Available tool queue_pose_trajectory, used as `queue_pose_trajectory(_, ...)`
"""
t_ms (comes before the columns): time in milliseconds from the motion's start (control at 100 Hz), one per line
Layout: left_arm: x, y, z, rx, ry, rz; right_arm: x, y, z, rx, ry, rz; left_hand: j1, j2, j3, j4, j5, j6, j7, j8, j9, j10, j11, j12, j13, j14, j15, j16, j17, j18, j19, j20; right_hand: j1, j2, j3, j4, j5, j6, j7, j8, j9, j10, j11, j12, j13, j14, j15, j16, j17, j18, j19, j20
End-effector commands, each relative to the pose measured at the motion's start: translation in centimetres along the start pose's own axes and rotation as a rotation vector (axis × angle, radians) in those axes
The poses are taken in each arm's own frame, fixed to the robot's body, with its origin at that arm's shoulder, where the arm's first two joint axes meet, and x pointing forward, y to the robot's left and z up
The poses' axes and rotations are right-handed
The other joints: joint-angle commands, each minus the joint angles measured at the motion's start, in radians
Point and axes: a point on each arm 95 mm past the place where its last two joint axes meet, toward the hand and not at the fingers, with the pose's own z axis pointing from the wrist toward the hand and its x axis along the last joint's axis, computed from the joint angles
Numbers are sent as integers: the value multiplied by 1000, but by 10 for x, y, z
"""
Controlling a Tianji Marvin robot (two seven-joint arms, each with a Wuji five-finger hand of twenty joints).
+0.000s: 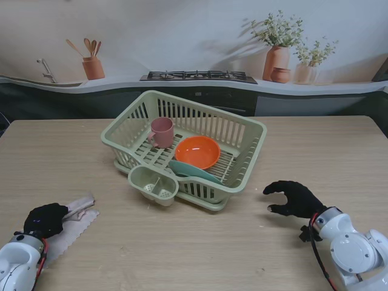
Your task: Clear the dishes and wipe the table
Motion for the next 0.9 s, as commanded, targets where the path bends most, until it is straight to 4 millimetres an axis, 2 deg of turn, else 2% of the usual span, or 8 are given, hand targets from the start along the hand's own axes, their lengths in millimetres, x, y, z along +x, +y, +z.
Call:
queue_pose_trajectory(0,0,19,-8,-47,-7,-18,1,-1,0,11,6,-6,41,25,27,-14,71,-105,46,9,23,25,10,13,7,87,21,17,8,53,49,19,-28,14,-22,-9,-12,-14,-4,-7,-22,-17,-12,-6,-20,-24,-12,-7,-11,-7,-17,16)
queue_pose_trajectory(120,0,19,-3,-36,-1,-17,1,-1,-1,11,3,-6,41,25,26,-14,71,-105,47,9,24,23,11,13,8,86,22,17,8,53,48,21,-28,15,-22,-8,-12,-13,-5,-7,-23,-17,-12,-6,-21,-24,-13,-7,-13,-6,-18,16)
queue_pose_trajectory(210,0,18,8,-26,8,-21,0,-2,-1,11,2,-9,40,25,27,-14,71,-107,46,9,25,23,11,13,10,85,22,17,9,53,48,22,-28,15,-22,-8,-13,-14,-4,-7,-23,-18,-12,-6,-21,-24,-13,-7,-12,-7,-18,16)
queue_pose_trajectory(690,-4,-9,108,-47,58,-29,-5,-6,-9,-8,-16,-26,39,24,28,-13,74,-108,47,7,28,21,15,15,16,82,27,17,17,53,49,25,-27,16,-20,-8,-11,-13,-3,-7,-22,-16,-12,-6,-21,-24,-12,-7,-12,-7,-17,17)
queue_pose_trajectory(890,-2,-10,127,-69,53,-37,-6,-7,-11,-11,-21,-33,40,24,28,-14,72,-108,45,6,28,20,17,17,17,81,28,17,18,53,51,25,-27,16,-20,-8,-11,-14,-4,-7,-22,-17,-11,-6,-21,-25,-13,-7,-12,-5,-18,17)
